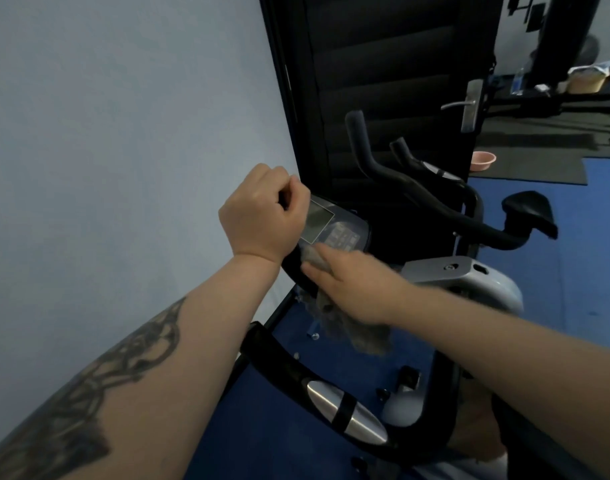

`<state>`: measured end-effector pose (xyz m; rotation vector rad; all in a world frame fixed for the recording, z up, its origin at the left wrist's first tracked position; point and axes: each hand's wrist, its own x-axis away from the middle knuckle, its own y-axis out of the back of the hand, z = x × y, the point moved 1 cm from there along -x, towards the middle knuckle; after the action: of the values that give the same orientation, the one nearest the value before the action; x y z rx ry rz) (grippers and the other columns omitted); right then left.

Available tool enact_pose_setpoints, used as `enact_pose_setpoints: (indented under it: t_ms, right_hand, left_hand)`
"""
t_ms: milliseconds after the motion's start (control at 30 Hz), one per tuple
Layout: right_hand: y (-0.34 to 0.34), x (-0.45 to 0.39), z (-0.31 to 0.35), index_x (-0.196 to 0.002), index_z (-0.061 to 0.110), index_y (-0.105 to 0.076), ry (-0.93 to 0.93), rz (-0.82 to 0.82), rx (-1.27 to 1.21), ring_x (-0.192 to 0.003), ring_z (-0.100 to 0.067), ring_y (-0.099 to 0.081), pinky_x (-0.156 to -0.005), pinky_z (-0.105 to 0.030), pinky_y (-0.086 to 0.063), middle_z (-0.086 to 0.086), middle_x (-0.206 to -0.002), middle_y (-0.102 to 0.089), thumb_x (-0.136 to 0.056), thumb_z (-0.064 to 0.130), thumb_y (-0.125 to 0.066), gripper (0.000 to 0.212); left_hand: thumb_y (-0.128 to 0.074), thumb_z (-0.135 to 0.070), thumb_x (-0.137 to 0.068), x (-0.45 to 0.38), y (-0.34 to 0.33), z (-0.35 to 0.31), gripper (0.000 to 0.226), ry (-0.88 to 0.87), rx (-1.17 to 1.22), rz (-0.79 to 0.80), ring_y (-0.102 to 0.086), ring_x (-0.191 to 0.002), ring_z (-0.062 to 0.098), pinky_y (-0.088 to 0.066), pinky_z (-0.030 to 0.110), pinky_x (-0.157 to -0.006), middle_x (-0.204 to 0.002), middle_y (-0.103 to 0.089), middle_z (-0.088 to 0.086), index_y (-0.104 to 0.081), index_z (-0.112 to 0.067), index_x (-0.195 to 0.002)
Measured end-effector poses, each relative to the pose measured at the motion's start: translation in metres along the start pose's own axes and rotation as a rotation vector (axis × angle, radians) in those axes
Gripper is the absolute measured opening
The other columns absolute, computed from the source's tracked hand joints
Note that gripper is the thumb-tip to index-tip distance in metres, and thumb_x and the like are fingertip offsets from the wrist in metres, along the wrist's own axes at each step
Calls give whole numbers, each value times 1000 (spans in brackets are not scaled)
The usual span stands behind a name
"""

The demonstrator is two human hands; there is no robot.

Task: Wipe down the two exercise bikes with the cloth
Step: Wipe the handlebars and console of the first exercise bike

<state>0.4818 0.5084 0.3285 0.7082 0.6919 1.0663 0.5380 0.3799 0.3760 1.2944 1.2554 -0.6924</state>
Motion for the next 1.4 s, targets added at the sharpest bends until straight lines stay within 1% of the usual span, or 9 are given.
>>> enact_pose_setpoints:
  t_ms: [67,200,367,567,733,900,1067,1200,1400]
  right_hand:
    - [0,19,-6,-137,32,-38,49,10,-28,-100,-16,-58,-85,-31,-44,6,-117,-57,-101,44,-37,38]
    - [24,20,-23,-115,22,-51,-35,165,72,-93,-19,-61,-85,-40,-49,1,-101,-63,-100,47,-38,32]
    - [-10,19,5,-141,26,-35,19,-41,86,-104,-23,-60,-87,-35,-47,-1,-123,-58,-102,45,-36,44]
    - [25,2,-9,-95,22,-54,-83,172,-22,-90,-15,-58,-74,-23,-44,3,-94,-62,-101,44,-41,26]
    - [-3,17,-2,-123,20,-48,3,-27,-4,-91,-21,-61,-78,-35,-48,-3,-104,-64,-101,42,-39,33]
    - [25,-1,-12,-83,27,-50,-80,209,-88,-77,-2,-54,-76,-26,-42,13,-83,-55,-101,44,-41,25]
    - [0,13,-3,-113,18,-49,-20,27,14,-88,-20,-59,-78,-35,-47,-2,-98,-61,-102,43,-39,29]
    - [28,6,-13,-105,24,-57,-88,225,-30,-94,-16,-59,-80,-28,-46,3,-96,-62,-102,43,-39,26]
    - [3,10,0,-119,20,-50,-28,51,-52,-96,-23,-61,-86,-39,-49,-6,-106,-64,-99,44,-44,32]
  left_hand:
    - [-52,-19,-82,0,0,0,31,0,6,7,-29,-50,13,-19,22,-46,-59,-34,-8,-34,-22,-57]
    - [-53,-17,-81,1,-2,-1,32,4,10,-10,-30,-50,13,-19,23,-45,-59,-33,-8,-33,-23,-57]
    - [-52,-18,-82,0,1,-1,31,10,4,6,-31,-49,14,-20,24,-44,-58,-34,-7,-36,-21,-55]
    - [-52,-17,-82,-1,-1,-1,31,14,-11,5,-31,-49,14,-19,23,-45,-58,-35,-6,-40,-17,-53]
    - [-51,-17,-82,0,0,0,31,-15,-3,0,-30,-49,14,-17,21,-47,-58,-33,-7,-37,-19,-54]
    - [-53,-16,-82,-1,-2,0,33,-39,5,-12,-28,-49,11,-12,17,-45,-58,-32,-9,-32,-23,-58]
    - [-52,-16,-83,-1,-1,2,33,-57,5,-16,-27,-49,12,-12,16,-46,-58,-31,-9,-32,-23,-58]
    - [-52,-17,-82,0,-2,1,32,-28,-13,-25,-28,-49,13,-14,20,-45,-58,-32,-8,-33,-23,-57]
    - [-51,-18,-82,0,-1,0,31,-31,-14,-14,-30,-49,14,-16,21,-46,-59,-33,-8,-33,-23,-57]
